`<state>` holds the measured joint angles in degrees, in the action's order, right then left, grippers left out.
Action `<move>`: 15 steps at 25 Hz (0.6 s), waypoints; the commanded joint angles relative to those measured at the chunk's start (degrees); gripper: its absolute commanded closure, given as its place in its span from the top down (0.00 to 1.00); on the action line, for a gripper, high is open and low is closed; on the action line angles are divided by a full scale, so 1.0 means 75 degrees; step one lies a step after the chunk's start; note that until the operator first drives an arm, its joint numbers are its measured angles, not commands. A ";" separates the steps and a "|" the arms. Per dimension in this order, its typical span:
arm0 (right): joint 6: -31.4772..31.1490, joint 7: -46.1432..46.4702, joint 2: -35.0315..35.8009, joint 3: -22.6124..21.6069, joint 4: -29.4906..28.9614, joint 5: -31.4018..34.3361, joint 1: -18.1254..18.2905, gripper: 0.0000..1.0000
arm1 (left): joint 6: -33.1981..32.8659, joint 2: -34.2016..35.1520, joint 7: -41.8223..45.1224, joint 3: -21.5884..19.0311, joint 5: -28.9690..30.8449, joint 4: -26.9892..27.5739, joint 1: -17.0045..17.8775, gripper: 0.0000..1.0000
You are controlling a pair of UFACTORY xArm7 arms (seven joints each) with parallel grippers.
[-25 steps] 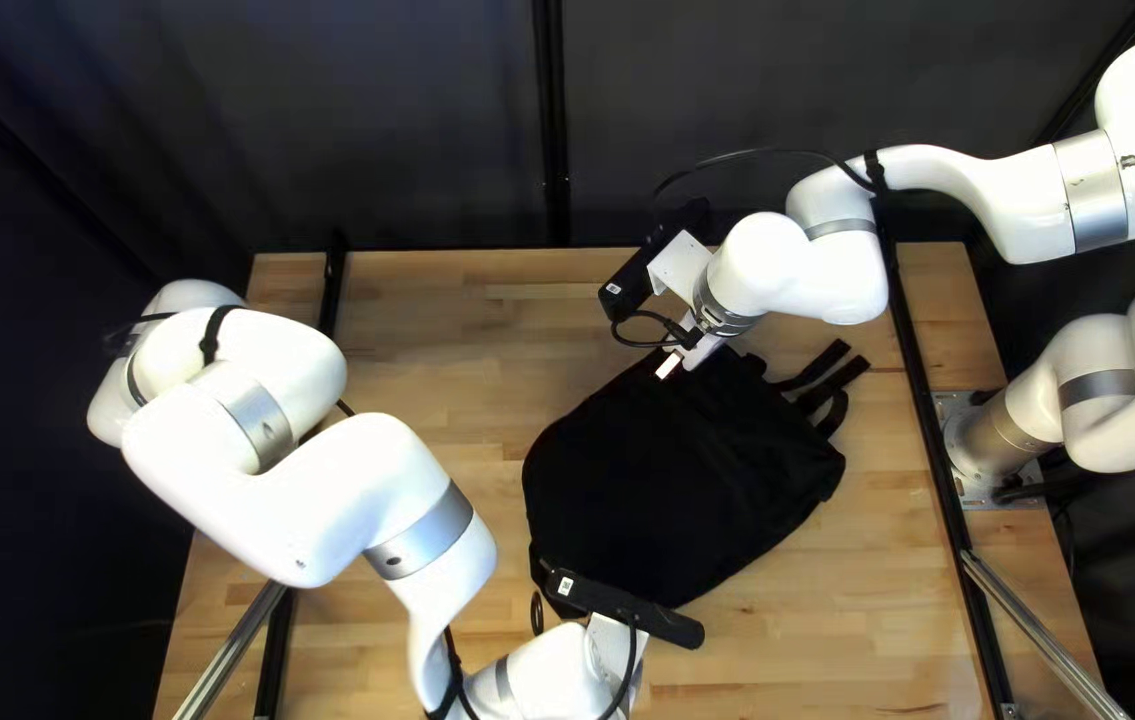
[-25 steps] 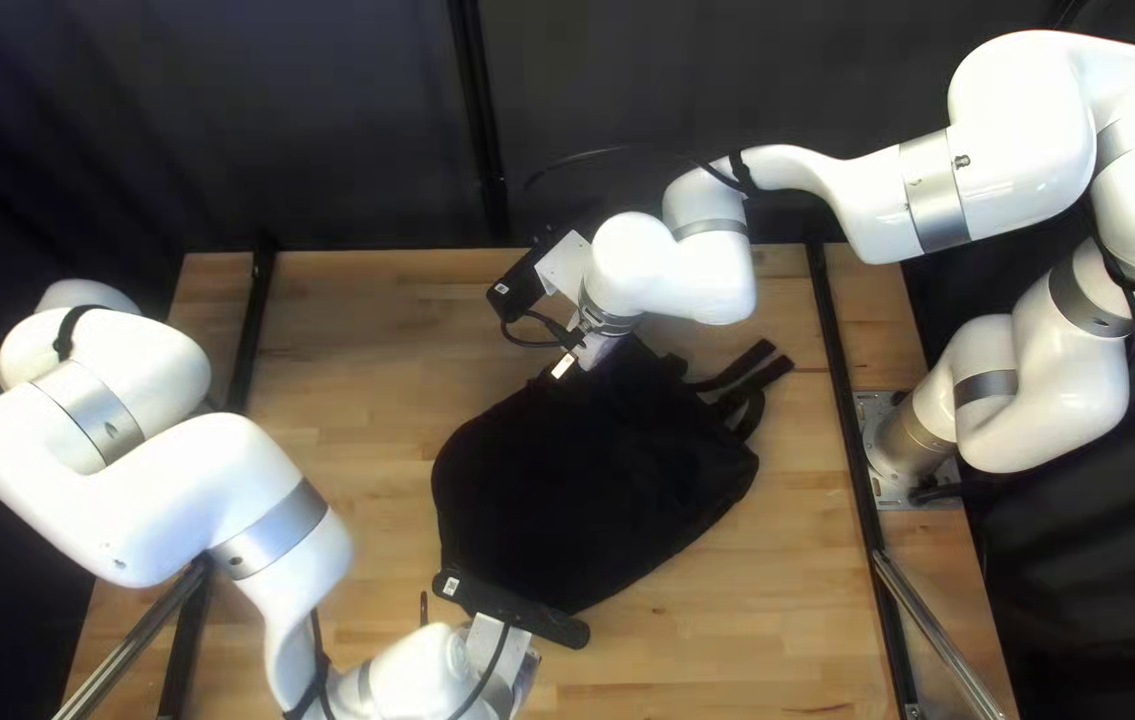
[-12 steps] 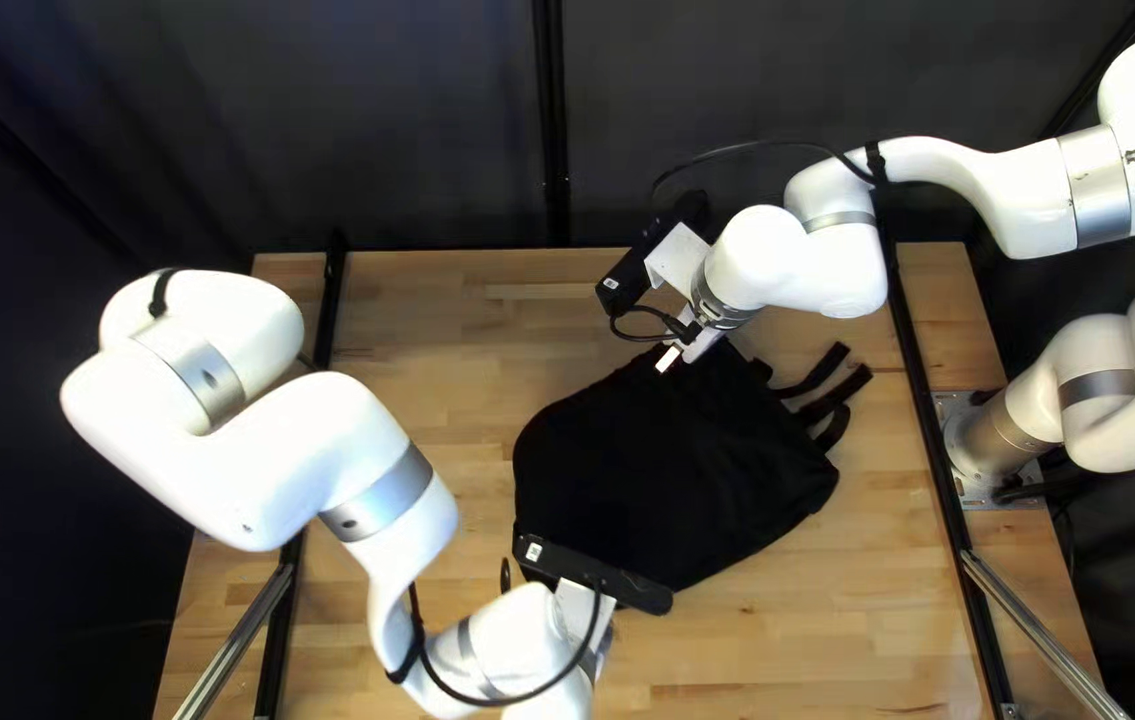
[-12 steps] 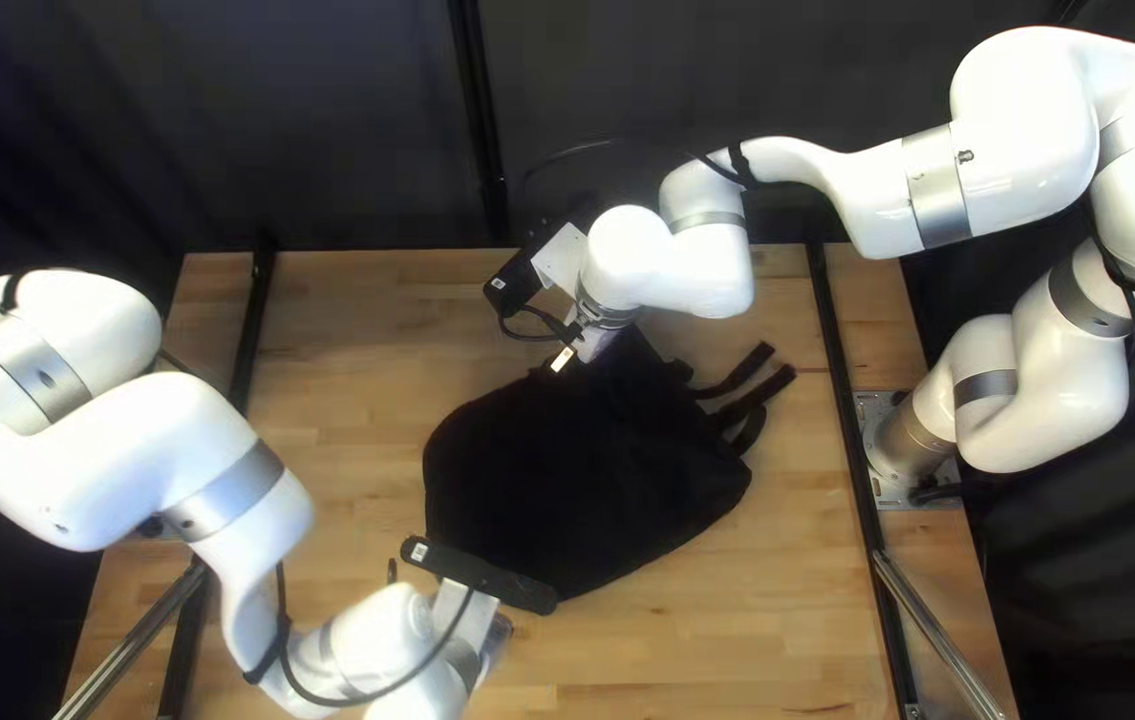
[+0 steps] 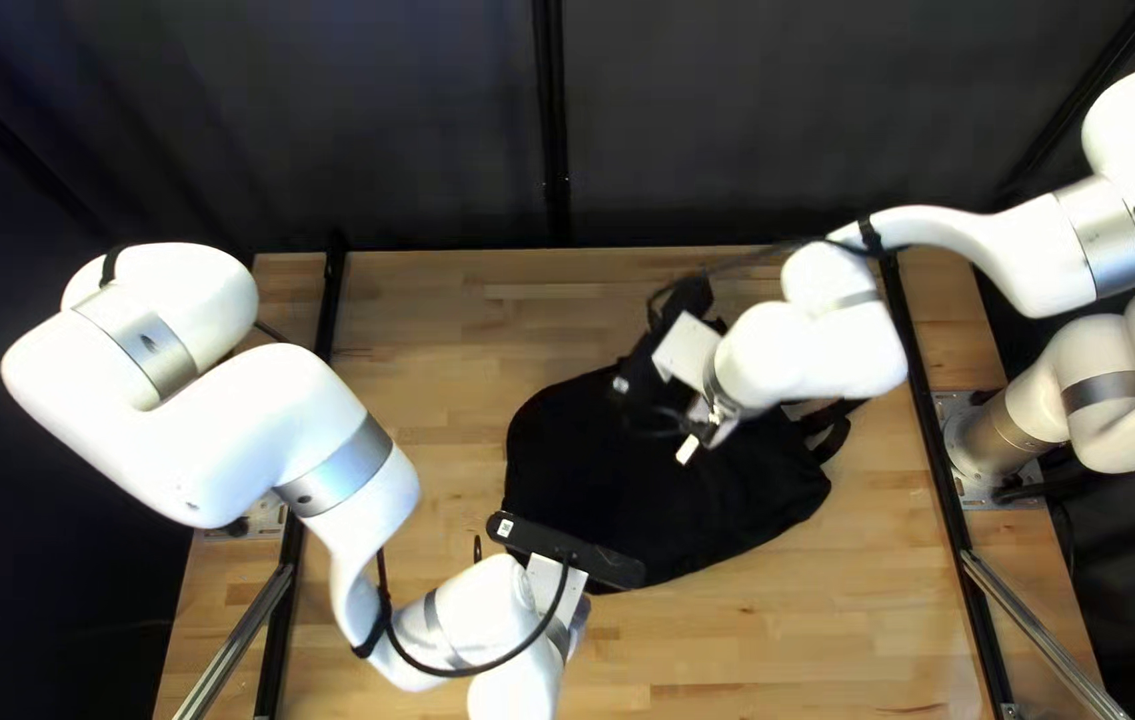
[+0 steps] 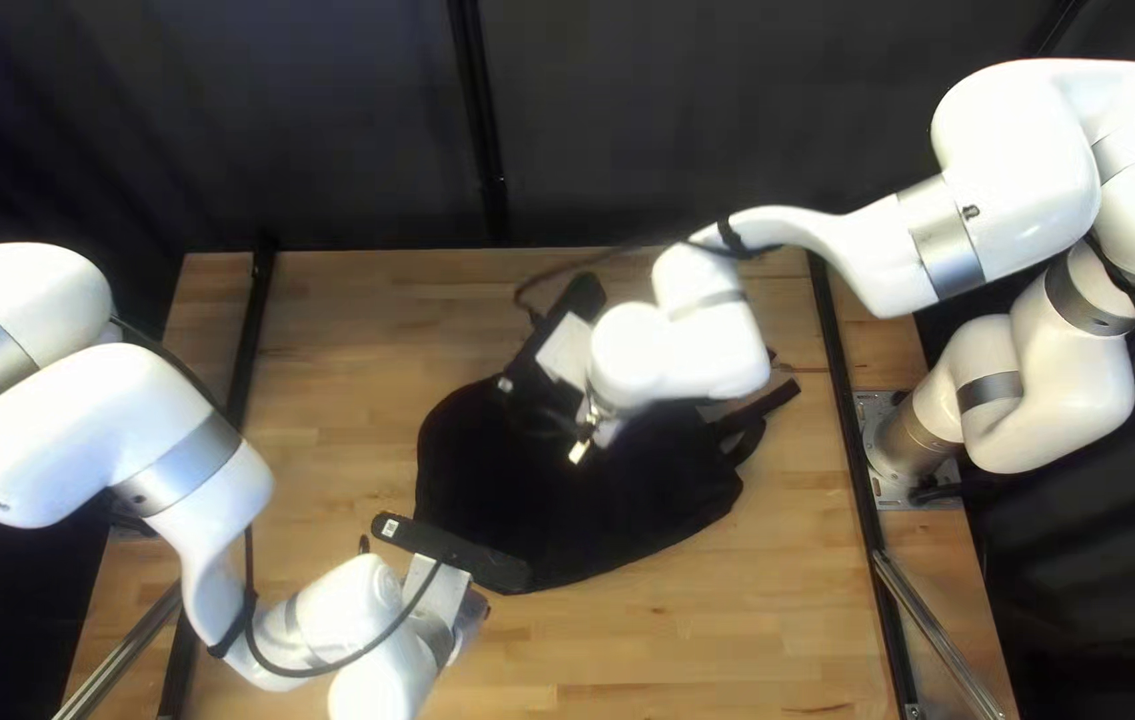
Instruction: Remove a lunch box from a kids backpack
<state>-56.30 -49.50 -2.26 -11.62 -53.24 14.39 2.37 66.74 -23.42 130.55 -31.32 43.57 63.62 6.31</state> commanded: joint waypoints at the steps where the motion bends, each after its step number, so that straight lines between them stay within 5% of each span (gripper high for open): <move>1: -0.0453 -0.0087 0.0187 -0.0270 -0.0365 0.0087 -0.0255 1.00 | -0.0378 0.0494 0.0031 -0.0054 -0.0127 -0.0609 -0.0230 0.00; 7: -0.0883 -0.0170 0.0240 -0.0684 -0.0454 0.0362 -0.0662 1.00 | -0.1217 0.1493 -0.0081 -0.0112 -0.0465 -0.1756 -0.0628 0.00; 15: -0.1123 -0.0211 0.0296 -0.1010 -0.0360 0.0708 -0.0976 1.00 | -0.1263 0.1515 -0.0071 -0.0094 -0.0516 -0.1793 -0.0658 0.00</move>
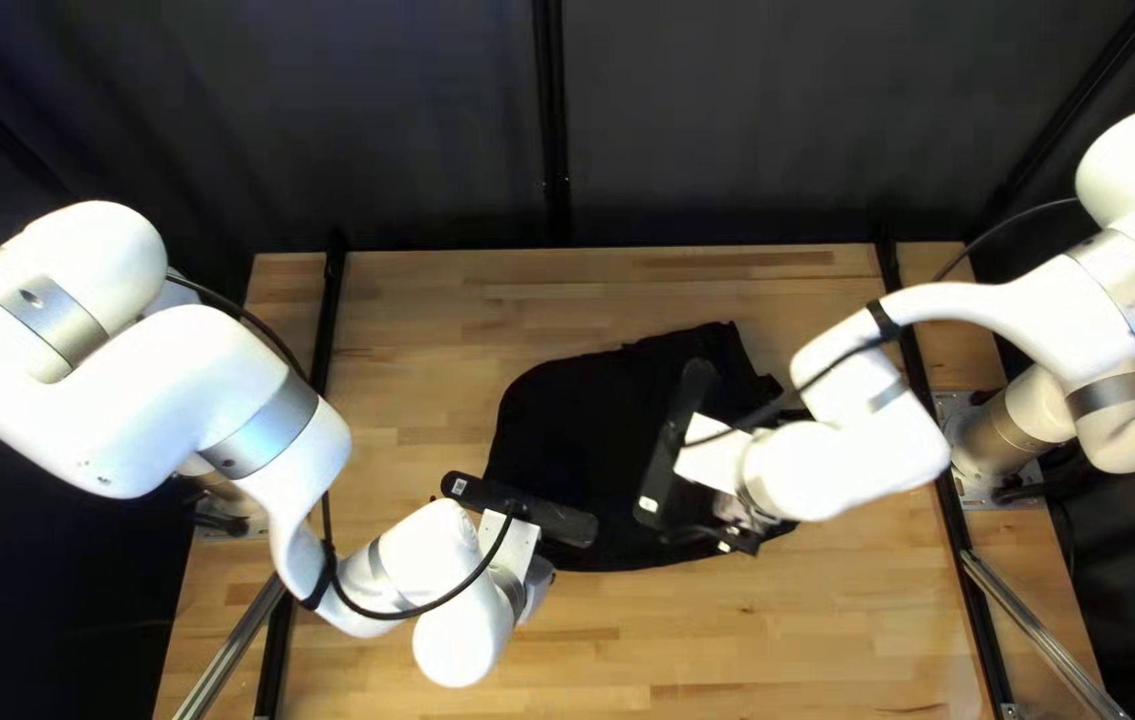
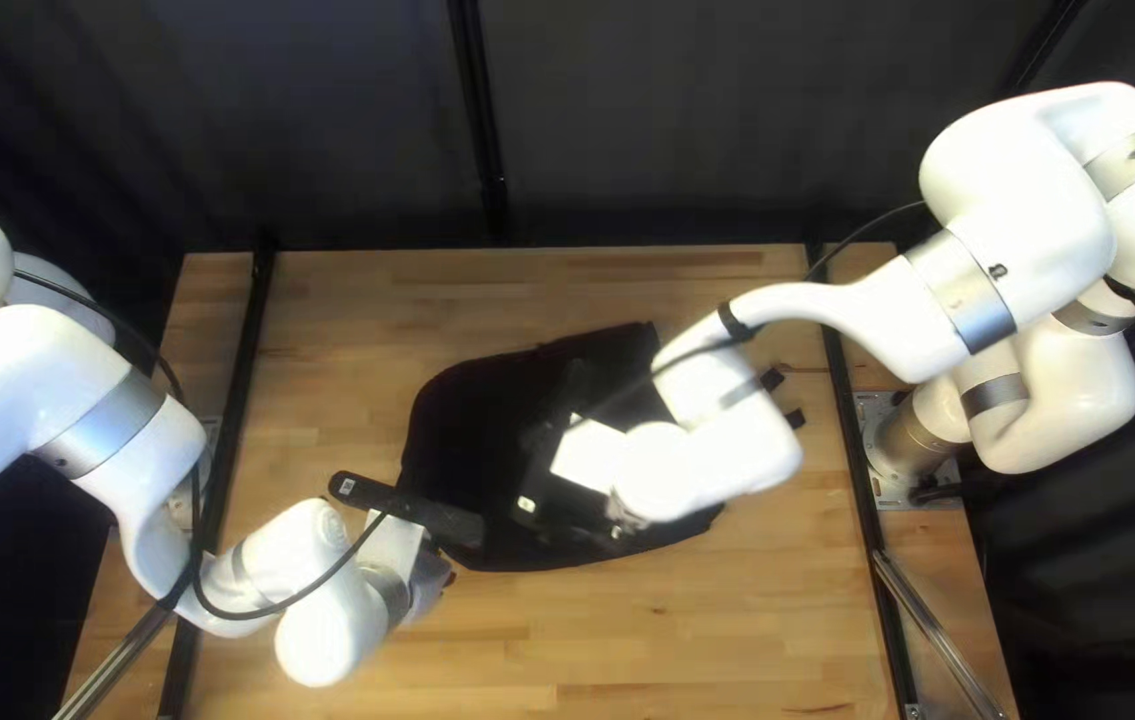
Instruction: Remove a lunch box from a kids backpack
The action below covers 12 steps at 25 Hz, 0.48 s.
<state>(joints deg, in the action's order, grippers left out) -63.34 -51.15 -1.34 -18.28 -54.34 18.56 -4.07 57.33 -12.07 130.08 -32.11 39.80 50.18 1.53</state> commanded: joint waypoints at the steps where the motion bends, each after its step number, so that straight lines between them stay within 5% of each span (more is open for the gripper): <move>1: -0.0290 0.0024 0.0281 -0.0168 -0.0366 0.0223 -0.0164 1.00 | -0.0011 0.0014 -0.0017 0.0013 -0.0022 -0.0010 -0.0026 0.00; 12: -0.0682 0.0243 0.1067 -0.0678 -0.0876 0.1093 -0.0780 1.00 | -0.0405 0.0627 -0.0130 0.0020 -0.0296 -0.0616 -0.0227 0.00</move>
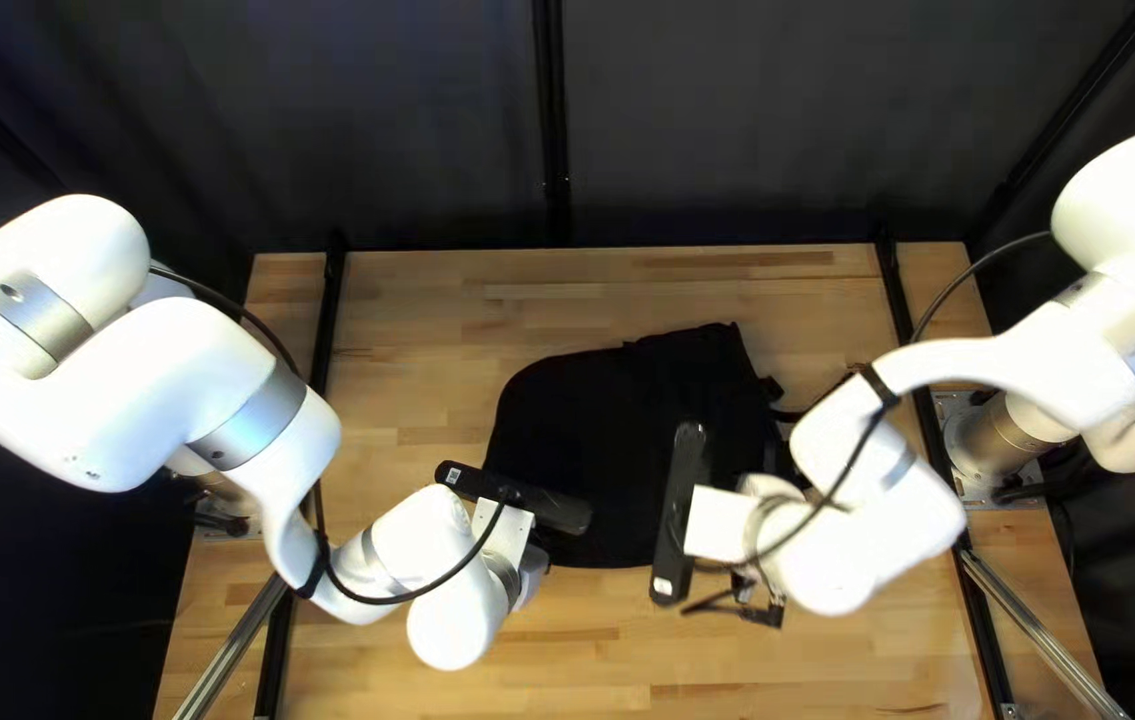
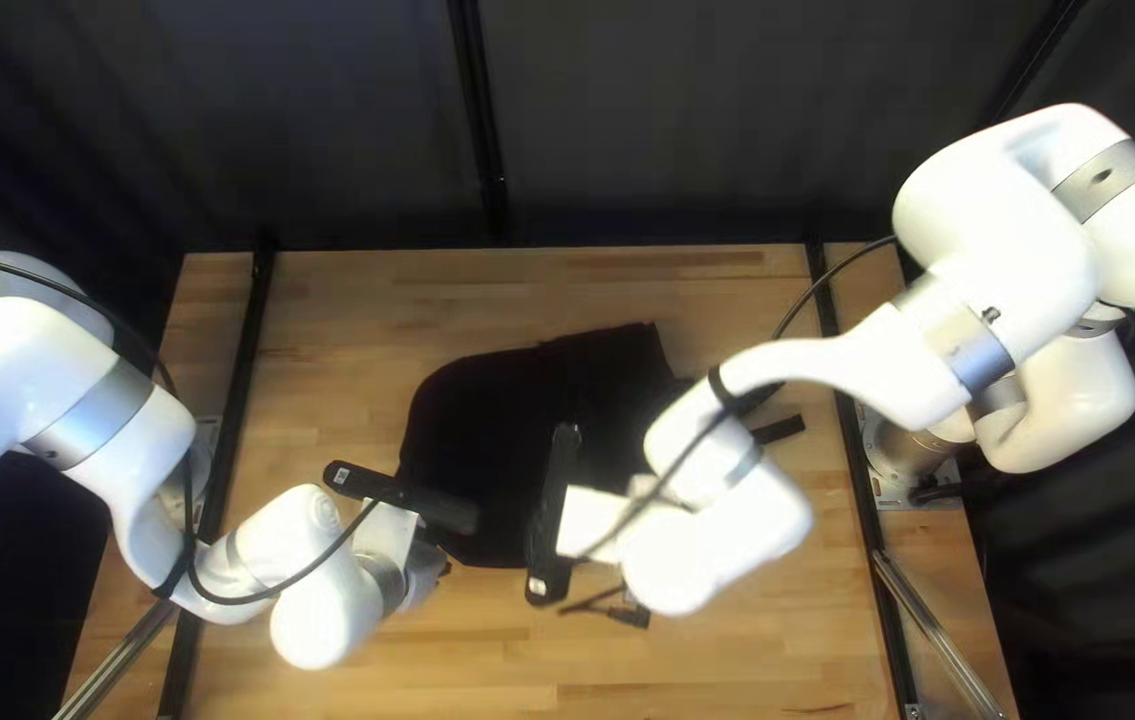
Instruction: Remove a lunch box from a kids backpack
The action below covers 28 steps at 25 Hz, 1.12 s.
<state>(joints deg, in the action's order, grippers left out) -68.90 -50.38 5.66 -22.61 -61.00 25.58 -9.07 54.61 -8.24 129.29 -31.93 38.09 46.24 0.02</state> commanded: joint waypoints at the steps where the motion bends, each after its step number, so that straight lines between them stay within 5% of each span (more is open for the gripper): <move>1: 0.0124 0.0248 0.0212 -0.0122 0.0011 0.0223 -0.0136 1.00 | -0.0041 0.0115 -0.0026 -0.0001 -0.0069 -0.0082 -0.0028 0.00; 15: 0.0171 0.0157 0.0435 -0.0113 -0.0003 0.0495 -0.0193 1.00 | -0.0056 0.0174 -0.0150 0.0028 -0.0120 -0.0047 -0.0085 0.00; 20: -0.0496 0.0529 0.1756 -0.0206 -0.1254 0.2174 -0.1022 1.00 | -0.0085 0.0233 -0.0053 0.0010 -0.0109 -0.0120 -0.0062 0.00; 28: 0.0475 0.0309 0.1498 -0.0231 0.0079 0.4129 -0.1275 1.00 | -0.0109 0.0230 0.0019 -0.0016 -0.0086 -0.0168 -0.0029 0.00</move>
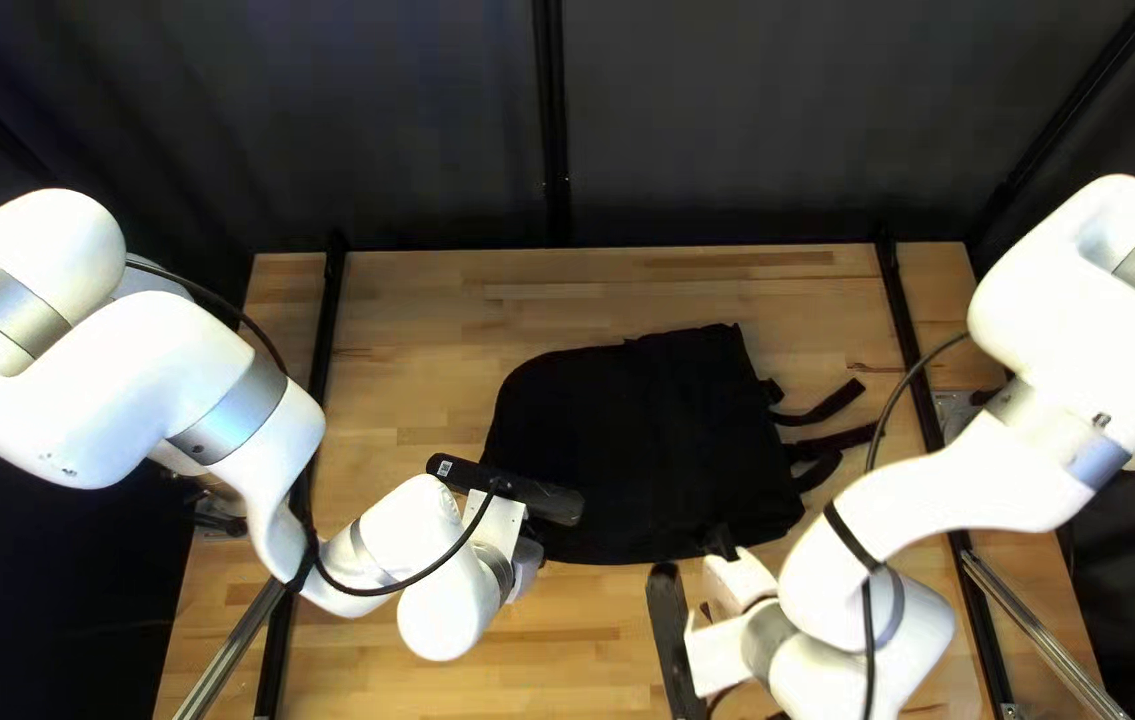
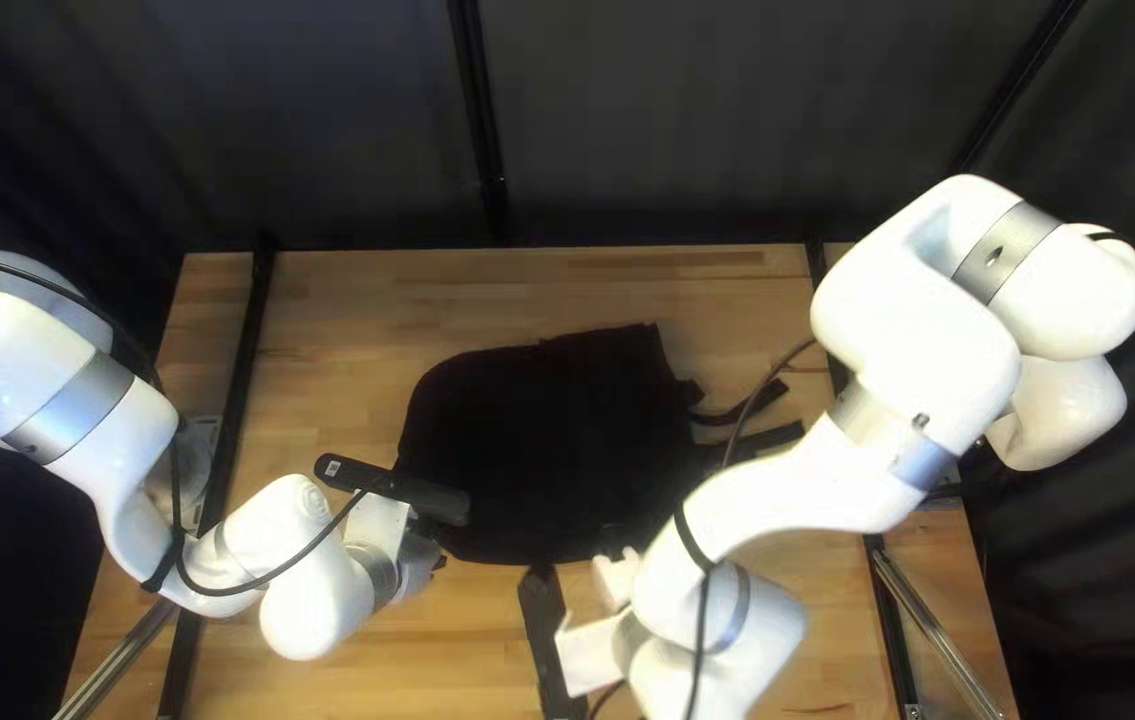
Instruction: Remove a lunch box from a kids backpack
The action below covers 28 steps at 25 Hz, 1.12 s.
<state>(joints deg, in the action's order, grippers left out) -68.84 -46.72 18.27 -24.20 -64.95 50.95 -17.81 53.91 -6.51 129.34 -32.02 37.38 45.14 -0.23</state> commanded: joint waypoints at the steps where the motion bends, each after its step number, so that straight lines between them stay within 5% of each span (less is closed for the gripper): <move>1: 0.0587 -0.0203 -0.0197 -0.0005 0.0702 0.0922 -0.0107 1.00 | -0.0019 -0.0003 0.0014 -0.0002 0.0014 -0.0023 0.0004 0.00; 21: 0.2336 0.0444 0.0613 0.0716 0.0261 0.2969 0.0607 1.00 | -0.0090 0.0026 0.0031 0.0004 0.0090 -0.0072 0.0002 0.00; 28: 0.2702 0.0409 0.0616 0.0858 0.0426 0.3214 0.0818 0.91 | -0.0106 0.0009 0.0116 -0.0004 0.0149 -0.0083 0.0025 0.00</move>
<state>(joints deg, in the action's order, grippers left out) -49.18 -43.70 23.00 -18.06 -62.08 74.74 -12.14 53.11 -6.47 130.08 -32.01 38.43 44.55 -0.11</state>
